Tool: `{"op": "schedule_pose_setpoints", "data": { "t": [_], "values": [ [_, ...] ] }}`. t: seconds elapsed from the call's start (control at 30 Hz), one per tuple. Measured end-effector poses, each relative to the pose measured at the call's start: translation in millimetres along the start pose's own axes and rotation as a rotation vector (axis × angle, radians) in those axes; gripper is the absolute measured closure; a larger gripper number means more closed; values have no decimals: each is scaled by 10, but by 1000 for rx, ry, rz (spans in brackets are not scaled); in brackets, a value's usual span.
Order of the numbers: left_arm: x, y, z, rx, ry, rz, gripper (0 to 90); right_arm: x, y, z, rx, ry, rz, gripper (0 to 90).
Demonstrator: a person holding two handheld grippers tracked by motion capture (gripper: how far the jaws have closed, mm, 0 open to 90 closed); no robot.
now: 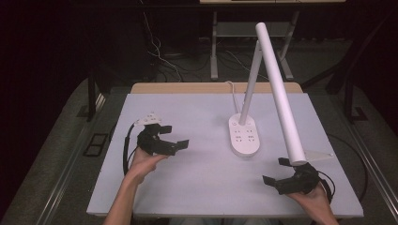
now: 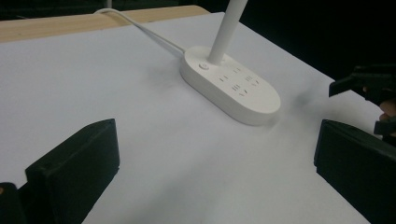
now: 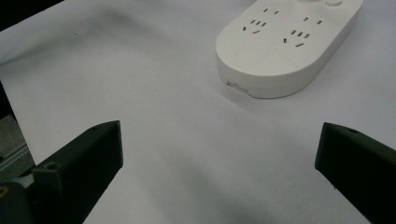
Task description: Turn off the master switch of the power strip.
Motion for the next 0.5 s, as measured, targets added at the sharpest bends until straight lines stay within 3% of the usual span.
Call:
{"op": "schedule_pose_setpoints", "data": {
  "t": [0.23, 0.5],
  "values": [
    [255, 23, 191, -26, 50, 28, 0, -1, 4, 2, 3, 2, 0, 4],
    [527, 120, 268, -34, 43, 38, 1, 1, -1, -1, 3, 0, -2, 4]
  ]
}}
Point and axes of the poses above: each handheld gripper's, and its own axes: z roughly backward along the jaws, x roughly out of its underside, y roughly to its right, the point moved 10 cm from there along -z, roughly forward along the jaws
